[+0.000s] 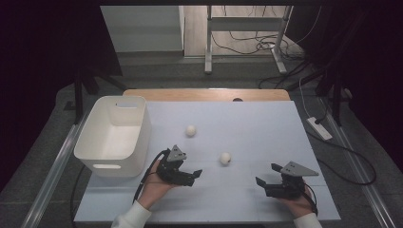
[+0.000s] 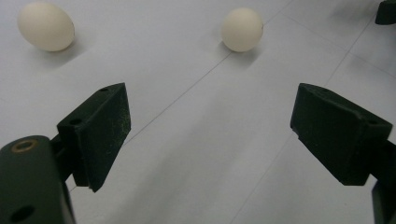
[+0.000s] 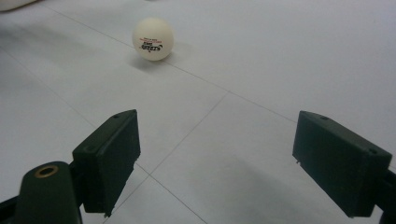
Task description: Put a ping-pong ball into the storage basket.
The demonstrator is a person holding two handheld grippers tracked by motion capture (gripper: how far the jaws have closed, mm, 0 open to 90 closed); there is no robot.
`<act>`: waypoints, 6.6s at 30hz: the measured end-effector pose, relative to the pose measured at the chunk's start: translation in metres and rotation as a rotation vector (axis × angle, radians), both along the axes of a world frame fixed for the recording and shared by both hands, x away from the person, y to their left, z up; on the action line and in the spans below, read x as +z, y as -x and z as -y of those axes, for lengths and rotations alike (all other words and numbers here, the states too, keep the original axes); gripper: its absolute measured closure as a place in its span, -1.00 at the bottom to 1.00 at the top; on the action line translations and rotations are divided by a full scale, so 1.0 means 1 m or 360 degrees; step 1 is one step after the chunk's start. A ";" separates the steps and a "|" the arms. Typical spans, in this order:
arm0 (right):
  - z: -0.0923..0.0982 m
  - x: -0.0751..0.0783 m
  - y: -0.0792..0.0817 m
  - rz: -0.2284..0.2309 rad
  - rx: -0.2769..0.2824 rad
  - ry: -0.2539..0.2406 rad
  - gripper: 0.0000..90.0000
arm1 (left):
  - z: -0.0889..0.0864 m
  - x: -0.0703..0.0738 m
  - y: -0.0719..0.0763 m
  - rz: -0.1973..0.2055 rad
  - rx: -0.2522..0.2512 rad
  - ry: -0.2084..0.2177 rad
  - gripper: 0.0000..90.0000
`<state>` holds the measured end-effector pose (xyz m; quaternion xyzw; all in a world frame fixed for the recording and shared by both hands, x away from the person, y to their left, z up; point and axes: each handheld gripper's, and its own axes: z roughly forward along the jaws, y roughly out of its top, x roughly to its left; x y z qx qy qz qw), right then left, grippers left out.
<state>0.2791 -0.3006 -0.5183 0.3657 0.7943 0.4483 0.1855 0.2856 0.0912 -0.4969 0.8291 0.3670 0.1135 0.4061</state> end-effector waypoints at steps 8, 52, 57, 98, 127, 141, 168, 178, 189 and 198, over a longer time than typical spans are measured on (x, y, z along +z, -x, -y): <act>0.000 0.000 0.001 -0.0003 -0.0001 -0.0005 -0.67 | 0.003 0.005 -0.013 0.0011 0.0029 -0.0010 -0.71; 0.000 -0.001 0.001 -0.0006 0.0017 -0.0022 -0.67 | 0.012 0.015 -0.069 -0.0047 0.0182 -0.0107 -0.70; 0.000 0.000 0.001 -0.0009 0.0015 -0.0023 -0.67 | 0.010 0.013 -0.074 -0.0060 0.0202 -0.0102 -0.70; -0.001 -0.002 0.001 -0.0024 0.0022 -0.0001 -0.67 | -0.003 0.008 -0.121 -0.0080 0.0396 -0.0135 -0.69; 0.000 -0.002 0.000 -0.0035 0.0018 -0.0012 -0.66 | -0.003 -0.009 -0.153 -0.0187 0.0417 -0.0217 -0.69; 0.000 -0.002 0.000 -0.0033 0.0014 -0.0011 -0.66 | 0.000 -0.017 -0.166 -0.0256 0.0417 -0.0198 -0.68; 0.000 -0.002 0.000 -0.0032 0.0012 -0.0009 -0.66 | 0.001 -0.024 -0.170 -0.0337 0.0383 -0.0210 0.12; 0.000 -0.003 0.000 -0.0032 0.0012 -0.0006 -0.66 | -0.002 -0.020 -0.168 -0.0296 0.0395 -0.0202 0.13; 0.000 -0.003 0.000 -0.0031 0.0011 -0.0006 -0.66 | -0.003 -0.011 -0.161 -0.0256 0.0358 -0.0165 0.12; 0.000 -0.003 0.000 -0.0030 0.0008 -0.0003 -0.66 | -0.003 -0.006 -0.155 -0.0229 0.0348 -0.0127 0.12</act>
